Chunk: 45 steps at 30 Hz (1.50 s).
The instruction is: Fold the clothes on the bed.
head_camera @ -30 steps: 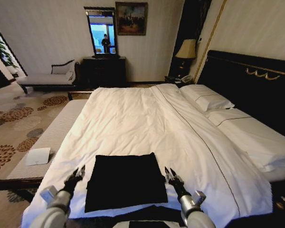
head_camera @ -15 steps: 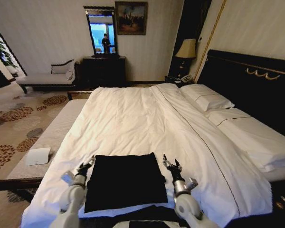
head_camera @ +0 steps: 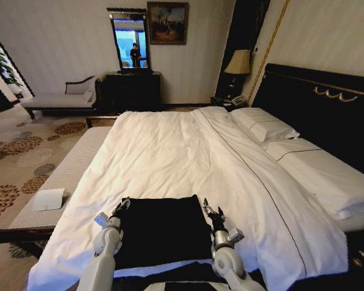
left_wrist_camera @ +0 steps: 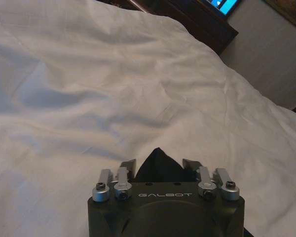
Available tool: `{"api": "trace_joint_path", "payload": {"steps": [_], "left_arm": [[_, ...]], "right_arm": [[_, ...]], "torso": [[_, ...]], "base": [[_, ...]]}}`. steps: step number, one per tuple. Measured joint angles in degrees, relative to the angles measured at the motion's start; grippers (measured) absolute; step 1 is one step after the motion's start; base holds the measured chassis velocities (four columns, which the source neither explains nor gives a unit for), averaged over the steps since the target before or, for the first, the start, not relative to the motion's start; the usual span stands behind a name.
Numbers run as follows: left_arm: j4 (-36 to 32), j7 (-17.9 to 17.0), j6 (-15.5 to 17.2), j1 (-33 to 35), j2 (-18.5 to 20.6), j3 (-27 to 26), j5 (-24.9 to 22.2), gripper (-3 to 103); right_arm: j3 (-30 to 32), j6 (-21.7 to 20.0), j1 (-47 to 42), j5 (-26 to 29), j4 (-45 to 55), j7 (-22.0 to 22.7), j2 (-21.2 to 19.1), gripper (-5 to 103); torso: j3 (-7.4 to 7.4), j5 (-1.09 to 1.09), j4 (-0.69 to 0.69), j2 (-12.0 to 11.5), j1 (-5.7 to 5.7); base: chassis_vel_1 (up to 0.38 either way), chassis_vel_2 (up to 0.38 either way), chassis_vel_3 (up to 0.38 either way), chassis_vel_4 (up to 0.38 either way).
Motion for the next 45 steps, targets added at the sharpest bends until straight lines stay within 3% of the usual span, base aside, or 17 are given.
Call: {"api": "trace_joint_path", "payload": {"steps": [1, 13, 14, 18, 22, 27, 36, 39, 42, 43, 45], "left_arm": [[0.2, 0.0, 0.0, -0.2, 0.1, 0.1, 0.0, 51], [0.8, 0.2, 0.6, -0.4, 0.9, -0.5, -0.3, 52], [0.8, 0.6, 0.7, -0.2, 1.5, -0.4, -0.3, 61], [1.2, 3.0, 0.7, 0.3, 4.2, 0.3, 0.1, 73], [1.5, 9.5, 0.9, 1.1, 8.4, 0.8, -0.7, 93], [2.1, 12.6, 1.1, 0.7, 10.4, 0.8, -4.4, 100], [4.1, 12.8, 1.7, -0.3, 9.8, 1.6, -5.9, 90], [4.8, 12.4, 1.8, -0.8, 8.5, 1.6, -5.9, 77], [5.1, 12.1, 1.8, -1.1, 8.1, 1.6, -5.9, 75], [5.2, 11.9, 1.8, -1.3, 7.9, 1.5, -6.0, 65], [5.2, 11.7, 1.8, -1.3, 7.9, 1.4, -6.0, 60]], "right_arm": [[0.0, 0.0, -0.1, 0.0, 0.0, 0.0, 0.1, 100], [0.5, 0.0, -0.5, 0.0, -0.2, 0.1, 0.0, 100], [0.5, 0.0, -0.6, 0.0, -0.2, 0.1, 0.0, 100], [0.5, 0.0, -0.8, -0.1, -0.2, 0.1, 0.0, 100], [0.1, 0.0, -0.9, -0.3, -0.4, 0.2, 0.2, 100], [0.1, 0.0, -0.9, -0.4, -0.3, 0.4, 0.1, 100], [0.5, 0.0, -1.6, -0.3, -0.1, 0.6, 0.3, 100], [0.6, 0.0, -2.0, -0.4, -0.1, 0.6, 0.4, 100], [0.6, 0.0, -2.0, -0.4, -0.1, 0.6, 0.3, 100], [0.6, 0.0, -2.0, -0.5, -0.1, 0.7, 0.2, 100], [0.6, 0.0, -1.8, -0.5, 0.0, 0.8, 0.1, 100]], "torso": [[0.0, 0.0, 0.0, 0.0, 0.0], [-0.01, 0.0, 0.0, 0.0, 0.0], [-0.01, 0.0, 0.0, 0.0, -0.01], [-0.01, -0.01, 0.0, 0.0, -0.01], [-0.01, 0.0, 0.01, 0.0, -0.01], [-0.01, 0.0, 0.01, 0.0, -0.01], [-0.01, 0.0, 0.0, 0.0, -0.01], [-0.01, 0.0, 0.0, 0.0, -0.01], [0.0, 0.01, 0.0, 0.0, -0.01], [-0.01, 0.0, 0.0, 0.0, -0.01], [-0.01, 0.0, 0.0, 0.0, -0.01]], "base": [[0.0, 0.0, 0.0, 0.0], [0.0, 0.0, 0.0, 0.0], [0.0, 0.0, 0.0, 0.0], [0.0, 0.0, 0.0, 0.0], [0.0, 0.0, 0.0, 0.0], [0.0, 0.0, 0.0, 0.0], [0.0, 0.0, 0.0, 0.0], [0.0, 0.0, 0.0, 0.0], [0.0, 0.0, 0.0, 0.0], [0.0, 0.0, 0.0, 0.0], [0.0, 0.0, 0.0, 0.0]]}}
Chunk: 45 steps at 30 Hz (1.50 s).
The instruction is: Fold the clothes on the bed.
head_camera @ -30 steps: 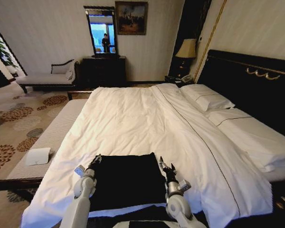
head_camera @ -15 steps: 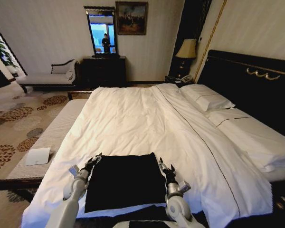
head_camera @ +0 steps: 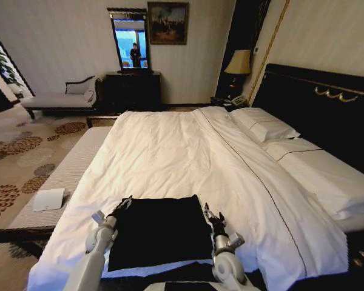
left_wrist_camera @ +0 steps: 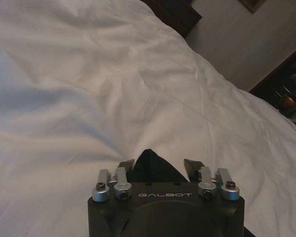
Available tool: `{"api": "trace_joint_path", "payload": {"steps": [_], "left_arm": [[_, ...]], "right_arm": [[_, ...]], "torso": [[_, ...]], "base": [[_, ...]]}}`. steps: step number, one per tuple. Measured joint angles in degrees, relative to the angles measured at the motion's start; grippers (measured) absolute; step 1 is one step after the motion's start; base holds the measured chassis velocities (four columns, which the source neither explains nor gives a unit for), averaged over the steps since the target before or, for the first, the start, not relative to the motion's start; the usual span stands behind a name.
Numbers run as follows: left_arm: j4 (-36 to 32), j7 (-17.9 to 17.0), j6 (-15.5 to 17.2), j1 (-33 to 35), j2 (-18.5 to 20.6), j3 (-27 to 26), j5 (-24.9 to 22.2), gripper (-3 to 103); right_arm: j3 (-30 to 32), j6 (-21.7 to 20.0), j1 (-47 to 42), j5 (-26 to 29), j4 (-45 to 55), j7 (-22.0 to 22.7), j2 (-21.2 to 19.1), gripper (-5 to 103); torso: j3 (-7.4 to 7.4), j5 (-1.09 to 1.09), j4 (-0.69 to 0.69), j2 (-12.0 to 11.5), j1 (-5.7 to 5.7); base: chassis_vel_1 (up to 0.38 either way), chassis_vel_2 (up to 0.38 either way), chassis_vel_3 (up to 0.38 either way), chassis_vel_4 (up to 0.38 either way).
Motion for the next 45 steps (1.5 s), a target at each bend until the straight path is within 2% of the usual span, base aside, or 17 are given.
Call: {"api": "trace_joint_path", "payload": {"steps": [1, 5, 7, 11, 13, 15, 19, 21, 22, 23, 24, 25, 29, 31, 35, 39, 45], "left_arm": [[0.0, 0.0, 0.0, 0.0, 0.0, 0.0, 0.0, 60], [0.0, -0.2, -0.3, 0.0, 0.0, -0.1, -0.1, 38], [0.0, -0.2, -0.3, 0.0, -0.1, -0.1, -0.1, 38], [-0.1, -0.4, -0.6, 0.1, -1.2, 0.1, 0.2, 16], [-0.4, -0.5, -0.7, 0.1, -1.4, 0.0, 0.2, 16], [-1.1, -0.6, -0.8, 0.5, -1.6, -0.2, 0.0, 6], [-2.1, -0.6, -0.8, 1.1, -1.6, -0.6, -0.3, 2], [-2.5, -0.9, -0.9, 1.3, -1.5, -1.0, -0.5, 2], [-2.5, -0.9, -0.9, 1.3, -1.5, -1.0, -0.5, 2], [-2.6, -1.1, -0.9, 1.3, -1.4, -1.2, -0.6, 2], [-2.6, -1.4, -1.0, 1.3, -1.1, -1.5, -0.7, 2], [-2.6, -1.4, -1.0, 1.3, -1.1, -1.5, -0.7, 2], [-2.9, -1.9, -1.1, 1.8, -0.6, -2.4, -0.8, 2], [-3.1, -1.9, -1.1, 1.9, -0.6, -2.5, -0.8, 2], [-4.0, -2.1, -1.1, 2.7, -0.3, -3.2, -1.0, 2], [-4.2, -2.2, -1.2, 3.2, -0.3, -3.5, -0.9, 2], [-4.2, -2.3, -1.3, 3.5, -0.6, -3.5, -0.4, 2]], "right_arm": [[0.0, 0.0, 0.0, 0.0, 0.0, 0.0, 0.0, 100], [-0.1, -0.1, 0.4, -0.2, 0.0, 0.3, 0.1, 100], [-0.1, -0.1, 0.4, -0.2, -0.1, 0.3, 0.1, 100], [-0.2, -0.2, 1.3, 0.1, -1.3, 1.7, 0.1, 100], [-0.2, -0.3, 1.7, 0.3, -1.6, 2.2, 0.0, 100], [0.0, -0.7, 2.9, 1.0, -2.6, 3.0, -0.3, 100], [0.1, -0.9, 5.4, 2.7, -5.2, 2.3, -1.1, 100], [0.1, -1.0, 7.7, 5.2, -8.1, -1.3, -2.2, 100], [0.1, -1.0, 7.7, 5.2, -8.1, -1.3, -2.2, 100], [0.0, -1.1, 8.6, 6.5, -9.3, -3.5, -2.7, 100], [-0.4, -1.8, 10.5, 9.2, -11.7, -7.9, -3.9, 100], [-0.4, -1.8, 10.5, 9.2, -11.7, -7.9, -3.9, 100], [-1.7, -2.9, 15.4, 14.3, -19.2, -21.8, -5.8, 100], [-1.9, -3.0, 15.9, 14.8, -20.1, -23.9, -5.9, 100], [-3.3, -3.9, 18.8, 16.2, -23.9, -34.4, -5.8, 100], [-4.0, -4.9, 20.6, 16.1, -26.2, -37.2, -5.1, 100], [-4.6, -6.3, 22.8, 15.3, -29.7, -38.2, -4.4, 100]], "torso": [[0.0, 0.0, 0.0, 0.0, 0.0], [0.0, 0.0, 0.0, 0.0, 0.0], [0.0, 0.0, 0.0, 0.0, 0.0], [0.0, 0.0, 0.0, 0.0, 0.0], [0.0, 0.0, 0.0, 0.0, 0.0], [0.0, 0.0, -0.01, 0.0, 0.0], [0.0, 0.0, 0.0, 0.0, 0.0], [0.01, 0.0, -0.01, 0.0, 0.0], [0.01, 0.0, -0.01, 0.0, 0.0], [0.0, 0.0, 0.0, 0.0, 0.0], [0.0, 0.0, 0.0, 0.0, 0.0], [0.0, 0.0, 0.0, 0.0, 0.0], [0.01, 0.0, 0.0, 0.0, 0.0], [0.01, 0.0, -0.01, 0.0, 0.0], [0.01, 0.0, 0.0, 0.0, 0.0], [0.01, 0.0, 0.0, 0.0, 0.0], [0.01, 0.0, 0.0, 0.0, 0.0]], "base": [[0.0, 0.0, 0.0, 0.0], [0.0, 0.0, 0.0, 0.0], [0.0, 0.0, 0.0, 0.0], [0.0, 0.0, 0.0, 0.0], [0.0, 0.0, 0.0, 0.0], [0.0, 0.0, 0.0, 0.0], [0.0, 0.0, 0.0, 0.0], [0.0, 0.0, 0.0, 0.0], [0.0, 0.0, 0.0, 0.0], [0.0, 0.0, 0.0, 0.0], [0.0, 0.0, 0.0, 0.0], [0.0, 0.0, 0.0, 0.0], [0.0, 0.0, 0.0, 0.0], [0.0, 0.0, 0.0, 0.0], [0.0, 0.0, 0.0, 0.0], [0.0, 0.0, 0.0, 0.0], [0.0, 0.0, 0.0, 0.0]]}}
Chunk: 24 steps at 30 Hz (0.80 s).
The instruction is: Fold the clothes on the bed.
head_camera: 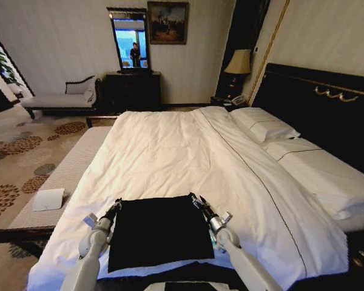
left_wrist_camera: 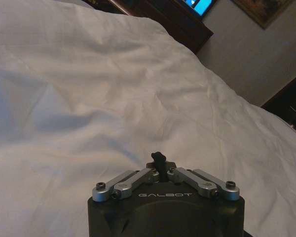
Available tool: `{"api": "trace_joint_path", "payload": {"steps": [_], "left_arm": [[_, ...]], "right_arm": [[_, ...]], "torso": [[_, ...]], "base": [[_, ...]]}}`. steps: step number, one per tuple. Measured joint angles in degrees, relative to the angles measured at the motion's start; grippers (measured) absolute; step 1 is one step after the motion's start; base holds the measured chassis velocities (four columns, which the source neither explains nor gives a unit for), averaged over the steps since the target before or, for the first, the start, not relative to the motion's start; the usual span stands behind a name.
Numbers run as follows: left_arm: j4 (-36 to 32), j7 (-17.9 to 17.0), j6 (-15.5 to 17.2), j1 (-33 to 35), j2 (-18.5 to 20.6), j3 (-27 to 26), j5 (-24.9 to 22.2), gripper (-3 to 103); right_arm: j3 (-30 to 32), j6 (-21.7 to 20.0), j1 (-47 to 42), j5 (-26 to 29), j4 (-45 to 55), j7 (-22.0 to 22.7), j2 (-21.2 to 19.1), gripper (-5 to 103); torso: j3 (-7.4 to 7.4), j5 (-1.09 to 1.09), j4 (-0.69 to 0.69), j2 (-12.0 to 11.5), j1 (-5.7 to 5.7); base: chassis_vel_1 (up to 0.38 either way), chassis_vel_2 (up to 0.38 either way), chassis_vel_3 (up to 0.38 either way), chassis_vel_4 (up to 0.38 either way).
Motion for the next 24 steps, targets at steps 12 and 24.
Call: {"api": "trace_joint_path", "payload": {"steps": [12, 24], "left_arm": [[0.0, -0.5, -0.1, -0.3, -0.2, -0.2, 0.2, 2], [0.4, -0.6, -0.2, -0.6, 0.1, -0.3, 0.3, 2]], "right_arm": [[-0.4, -0.9, 2.2, -1.0, -4.3, -1.5, 0.8, 71], [-0.3, -0.1, 2.9, -2.5, -4.8, -1.3, 1.6, 27]], "torso": [[0.0, 0.0, -0.01, 0.0, 0.0], [0.0, 0.0, -0.01, 0.0, 0.0]], "base": [[0.0, 0.0, 0.0, 0.0], [0.0, 0.0, 0.0, 0.0]]}}
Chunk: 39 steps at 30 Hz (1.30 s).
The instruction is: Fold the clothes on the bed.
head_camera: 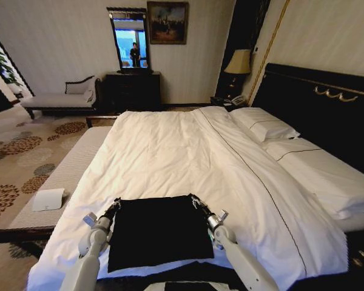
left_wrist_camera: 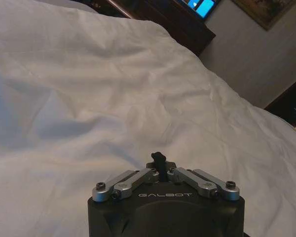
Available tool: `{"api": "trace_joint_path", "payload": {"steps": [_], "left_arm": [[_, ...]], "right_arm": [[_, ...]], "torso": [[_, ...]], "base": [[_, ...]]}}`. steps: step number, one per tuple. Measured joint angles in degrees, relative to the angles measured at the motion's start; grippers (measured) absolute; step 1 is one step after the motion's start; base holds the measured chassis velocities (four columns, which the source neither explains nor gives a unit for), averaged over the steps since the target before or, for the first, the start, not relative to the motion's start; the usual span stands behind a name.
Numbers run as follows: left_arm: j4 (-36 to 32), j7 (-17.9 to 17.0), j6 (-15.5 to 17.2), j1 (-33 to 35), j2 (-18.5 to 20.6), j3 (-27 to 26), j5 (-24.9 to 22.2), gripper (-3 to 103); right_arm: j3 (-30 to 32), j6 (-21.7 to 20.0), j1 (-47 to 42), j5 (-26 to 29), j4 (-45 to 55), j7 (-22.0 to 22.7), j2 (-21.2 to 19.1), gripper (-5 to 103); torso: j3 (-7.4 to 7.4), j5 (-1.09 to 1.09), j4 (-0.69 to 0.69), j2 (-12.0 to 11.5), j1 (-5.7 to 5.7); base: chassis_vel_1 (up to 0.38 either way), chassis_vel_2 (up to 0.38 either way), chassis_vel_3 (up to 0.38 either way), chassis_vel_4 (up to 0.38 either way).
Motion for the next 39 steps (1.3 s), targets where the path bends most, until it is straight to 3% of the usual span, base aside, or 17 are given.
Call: {"api": "trace_joint_path", "payload": {"steps": [5, 7, 16, 20, 24, 26, 30, 33, 37, 39], "left_arm": [[0.3, 0.0, -0.3, 0.2, 0.0, 0.0, 0.2, 2], [0.3, 0.0, -0.3, 0.3, -0.1, 0.0, 0.2, 2], [0.0, 0.0, -0.3, 0.1, 0.0, 0.3, 0.3, 2], [-0.2, -0.1, -0.4, 0.3, -0.1, 0.4, 0.4, 2], [-0.4, -0.2, -0.4, 0.4, 0.0, 0.3, 0.4, 2], [-0.4, -0.2, -0.4, 0.4, 0.0, 0.3, 0.4, 2], [-0.4, -0.2, -0.4, 0.4, -0.1, 0.2, 0.4, 2], [-0.3, -0.2, -0.4, 0.4, -0.1, 0.2, 0.5, 2], [-0.2, -0.2, -0.4, 0.4, -0.1, 0.2, 0.6, 2], [-0.2, -0.2, -0.4, 0.3, -0.1, 0.1, 0.7, 2]], "right_arm": [[0.5, 0.7, -0.8, 0.8, 1.4, 0.4, -0.2, 6], [0.8, 1.1, -1.3, 1.2, 1.9, 0.4, -0.3, 2], [1.6, 1.7, -2.1, 0.9, 2.9, 0.2, -0.9, -1], [1.3, 1.4, -2.1, 0.1, 3.3, 0.3, -1.0, 10], [0.5, -0.5, -1.9, -0.4, 3.2, 1.3, -0.9, 32], [0.3, -1.1, -1.8, -0.3, 3.2, 1.5, -0.8, 32], [-0.1, -3.3, -1.8, 0.0, 3.2, 1.7, -0.7, 54], [-0.3, -3.6, -1.8, -0.2, 2.9, 1.1, -0.7, 59], [-0.4, -3.7, -1.7, -0.4, 2.5, 0.5, -0.6, 77], [-0.4, -3.7, -1.5, -0.3, 2.2, 0.2, -0.6, 69]], "torso": [[0.0, 0.0, 0.0, 0.0, 0.0], [0.0, 0.0, 0.0, 0.0, 0.0], [-0.01, 0.0, 0.0, 0.0, 0.0], [0.0, 0.0, 0.01, 0.0, 0.0], [0.0, 0.0, 0.01, 0.0, 0.0], [0.0, 0.0, 0.0, 0.0, 0.0], [0.0, 0.0, 0.0, 0.0, 0.0], [-0.01, 0.0, 0.0, 0.0, 0.0], [-0.01, 0.0, 0.0, 0.0, 0.0], [0.0, -0.01, 0.0, 0.0, 0.0]], "base": [[0.0, 0.0, 0.0, 0.0], [0.0, 0.0, 0.0, 0.0], [0.0, 0.0, 0.0, 0.0], [0.0, 0.0, 0.0, 0.0], [0.0, 0.0, 0.0, 0.0], [0.0, 0.0, 0.0, 0.0], [0.0, 0.0, 0.0, 0.0], [0.0, 0.0, 0.0, 0.0], [0.0, 0.0, 0.0, 0.0], [0.0, 0.0, 0.0, 0.0]]}}
